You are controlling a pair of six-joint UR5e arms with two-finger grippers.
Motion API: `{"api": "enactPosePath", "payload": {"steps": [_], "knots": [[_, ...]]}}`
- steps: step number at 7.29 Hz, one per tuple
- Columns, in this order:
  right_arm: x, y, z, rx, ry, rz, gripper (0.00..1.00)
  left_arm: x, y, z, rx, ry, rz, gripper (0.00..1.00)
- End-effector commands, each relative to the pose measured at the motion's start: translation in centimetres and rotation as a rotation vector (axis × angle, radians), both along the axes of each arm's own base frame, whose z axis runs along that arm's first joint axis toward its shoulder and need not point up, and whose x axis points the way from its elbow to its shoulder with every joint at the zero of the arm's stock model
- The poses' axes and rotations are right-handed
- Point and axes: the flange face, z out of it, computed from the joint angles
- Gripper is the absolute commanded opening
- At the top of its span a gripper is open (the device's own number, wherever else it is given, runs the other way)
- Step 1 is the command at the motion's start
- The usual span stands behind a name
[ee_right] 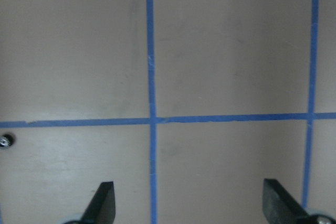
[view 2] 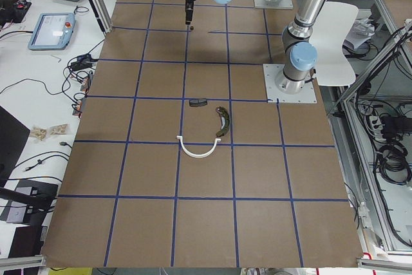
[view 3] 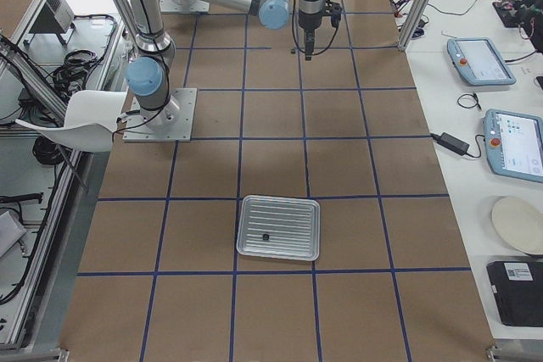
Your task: Place bearing gear from tray to pile
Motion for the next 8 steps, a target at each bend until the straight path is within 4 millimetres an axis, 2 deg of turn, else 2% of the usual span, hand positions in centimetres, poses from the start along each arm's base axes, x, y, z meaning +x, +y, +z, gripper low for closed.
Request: {"api": "enactPosePath", "payload": {"steps": [1, 2, 3, 4, 5, 6, 7, 8], "knots": [[-12.3, 1.6, 1.0, 0.135, 0.100, 0.145, 1.00, -9.6, 0.3, -4.1, 0.006, 0.037, 0.021, 1.00], [-19.6, 3.7, 1.1, 0.176, 0.096, 0.074, 1.00, -14.0, 0.9, -6.9, 0.032, 0.035, 0.034, 1.00], [-26.0, 5.5, 0.1, 0.187, 0.060, 0.120, 1.00, -16.1, 0.2, -10.2, 0.046, 0.053, 0.092, 1.00], [-33.3, 7.1, -2.6, 0.164, 0.067, 0.051, 0.99, -18.6, 0.4, -13.4, 0.068, 0.047, 0.076, 1.00], [-39.8, 8.7, -6.9, 0.140, 0.044, 0.050, 0.98, -21.5, 1.2, -15.9, 0.079, 0.030, 0.080, 1.00], [-43.4, 9.0, -9.8, 0.079, 0.032, 0.144, 0.98, -23.2, 1.3, -18.6, 0.062, 0.004, 0.096, 1.00], [-46.6, 9.7, -12.6, 0.079, 0.054, 0.167, 0.90, -23.9, 0.8, -19.8, 0.038, 0.015, 0.081, 1.00], [-50.4, 11.5, -17.1, 0.090, 0.032, 0.150, 0.90, -24.2, 1.2, -22.4, 0.072, -0.005, 0.088, 1.00]]}}
